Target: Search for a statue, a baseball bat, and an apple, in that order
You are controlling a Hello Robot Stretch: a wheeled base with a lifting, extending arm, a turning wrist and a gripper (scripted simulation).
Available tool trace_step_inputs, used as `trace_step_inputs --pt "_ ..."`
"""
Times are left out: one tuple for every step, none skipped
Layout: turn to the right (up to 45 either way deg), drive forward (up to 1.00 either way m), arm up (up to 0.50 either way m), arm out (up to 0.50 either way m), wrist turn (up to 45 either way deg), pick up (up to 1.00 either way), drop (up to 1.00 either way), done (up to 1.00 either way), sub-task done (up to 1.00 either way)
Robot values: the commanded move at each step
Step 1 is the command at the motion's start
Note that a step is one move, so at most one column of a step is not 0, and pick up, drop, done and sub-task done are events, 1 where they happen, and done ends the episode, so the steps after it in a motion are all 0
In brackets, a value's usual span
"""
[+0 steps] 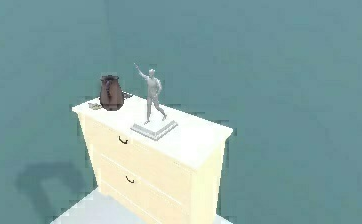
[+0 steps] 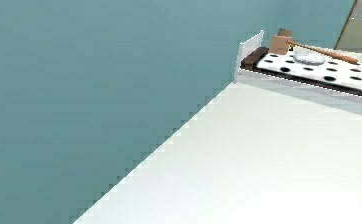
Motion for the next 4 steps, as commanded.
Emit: trace_step_inputs --pt "0.0 0.0 0.0 0.0 0.0 0.0 0.0 0.0 1.0" --pt "45.0 0.0 0.0 0.0 0.0 0.0 0.0 0.0 0.0" --pt "45.0 0.0 0.0 0.0 0.0 0.0 0.0 0.0 0.0" --pt "27.0 0.0 0.0 0.0 0.0 0.0 0.0 0.0 0.0"
